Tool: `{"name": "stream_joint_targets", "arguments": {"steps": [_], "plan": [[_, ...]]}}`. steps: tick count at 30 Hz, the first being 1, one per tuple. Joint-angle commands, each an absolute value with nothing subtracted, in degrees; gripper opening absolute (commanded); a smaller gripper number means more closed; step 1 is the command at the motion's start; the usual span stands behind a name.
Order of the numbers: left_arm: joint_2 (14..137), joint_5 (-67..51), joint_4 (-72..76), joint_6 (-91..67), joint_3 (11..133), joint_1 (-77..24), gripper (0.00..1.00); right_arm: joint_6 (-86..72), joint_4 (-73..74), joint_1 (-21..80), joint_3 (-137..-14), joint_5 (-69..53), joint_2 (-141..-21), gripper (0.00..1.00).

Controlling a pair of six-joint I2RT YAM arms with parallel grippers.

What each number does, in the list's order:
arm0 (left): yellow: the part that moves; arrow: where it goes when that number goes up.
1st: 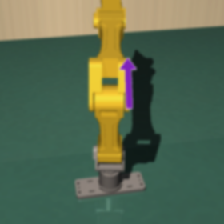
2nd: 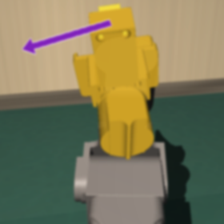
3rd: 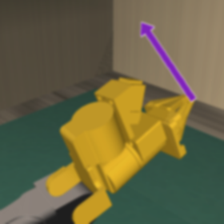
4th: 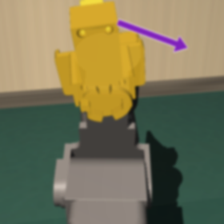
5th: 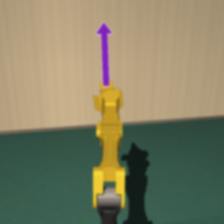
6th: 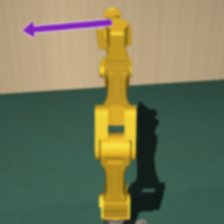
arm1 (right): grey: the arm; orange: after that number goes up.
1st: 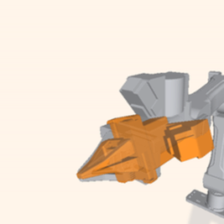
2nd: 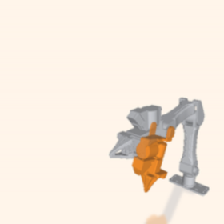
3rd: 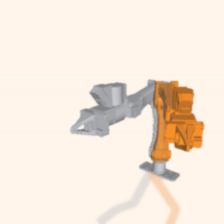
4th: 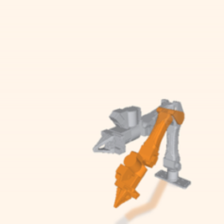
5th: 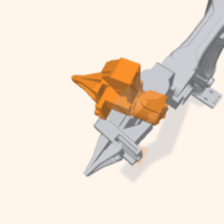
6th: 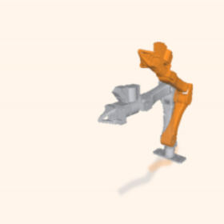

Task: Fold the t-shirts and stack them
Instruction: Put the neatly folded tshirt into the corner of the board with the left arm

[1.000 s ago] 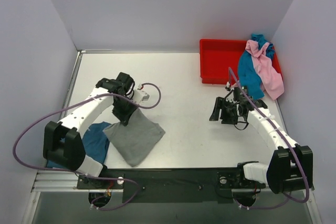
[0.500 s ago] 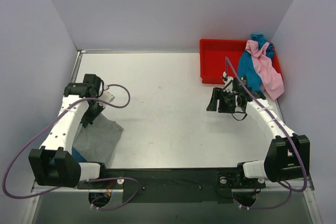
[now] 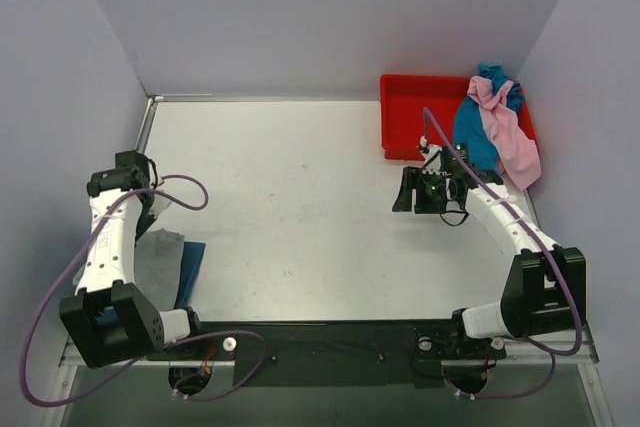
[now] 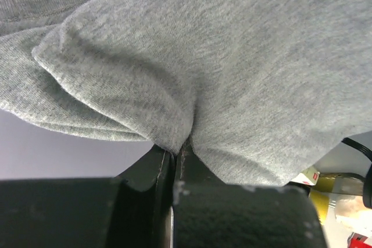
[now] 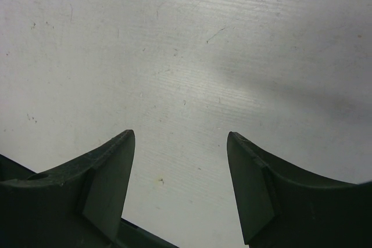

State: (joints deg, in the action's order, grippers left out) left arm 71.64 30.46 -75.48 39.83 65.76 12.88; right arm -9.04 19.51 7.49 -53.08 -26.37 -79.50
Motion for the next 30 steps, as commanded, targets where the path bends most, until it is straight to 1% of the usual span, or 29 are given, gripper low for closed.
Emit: {"name": "stream_joint_targets", "arguments": {"steps": [1,4,6,7,8,9,10,11,12,13,17,19,21,22,23,24,25,26,28,30], "plan": [[75.40,37.43,-67.43,40.97,63.46,13.45,0.00,-7.03,19.69,7.29,-54.23,-25.49,-77.70,0.60],[77.78,37.88,-62.60,40.34,61.71,13.71,0.00,-6.59,19.77,7.29,-53.88,-24.88,-76.64,0.60],[78.40,42.34,-55.22,42.44,58.46,14.06,0.00,-6.50,19.77,7.29,-53.88,-24.70,-76.20,0.60],[78.49,46.45,-51.02,44.54,55.92,14.15,0.01,-6.50,19.78,7.29,-53.79,-24.78,-76.29,0.60],[78.49,49.19,-48.89,45.95,54.94,14.06,0.09,-6.59,20.04,7.29,-53.88,-24.87,-76.20,0.60],[78.49,50.44,-46.43,47.88,53.28,14.15,0.28,-6.50,20.04,7.29,-53.70,-24.96,-76.03,0.60],[78.49,52.80,-45.01,49.38,52.65,14.15,0.40,-6.50,19.95,7.29,-53.70,-25.13,-76.11,0.60],[78.40,54.13,-42.91,50.35,51.52,14.15,0.56,-6.50,19.86,7.29,-53.61,-25.31,-76.11,0.60],[78.57,57.10,-42.54,51.49,51.07,14.06,0.69,-6.50,19.95,7.21,-53.70,-25.40,-76.20,0.60],[78.66,58.35,-43.06,51.68,50.72,14.06,0.84,-6.50,20.04,7.29,-53.70,-25.49,-76.38,0.60],[77.70,63.28,-46.23,53.00,50.80,13.89,0.86,-6.59,20.04,7.29,-53.79,-25.49,-76.46,0.60],[76.91,62.41,-46.49,53.35,51.85,13.71,0.86,-6.77,20.04,7.29,-53.88,-25.31,-76.55,0.60],[76.90,57.77,-49.81,50.82,55.09,12.93,0.87,-6.94,19.95,7.29,-54.05,-25.05,-76.47,0.60],[77.51,51.48,-54.79,45.84,59.54,12.40,0.87,-7.12,19.86,7.29,-53.97,-24.79,-76.38,0.60],[78.13,48.11,-57.11,43.01,62.03,11.44,0.88,-7.12,19.78,7.29,-53.88,-24.44,-75.94,0.61],[79.27,38.77,-61.57,37.67,67.79,10.90,0.89,-7.21,19.17,7.29,-53.53,-24.17,-75.59,0.61],[79.63,33.54,-63.35,35.88,70.37,10.38,0.90,-7.38,18.55,7.29,-52.74,-23.56,-74.37,0.61],[80.15,22.87,-64.59,32.55,74.84,10.28,0.90,-7.56,17.33,7.29,-52.13,-23.21,-73.75,0.61],[79.37,11.75,-62.51,28.24,78.03,10.20,0.91,-7.82,14.43,7.21,-49.75,-22.33,-70.76,0.61],[77.01,2.52,-57.95,26.99,77.35,9.76,0.92,-7.74,10.83,7.21,-46.59,-20.66,-67.07,0.62]]}}
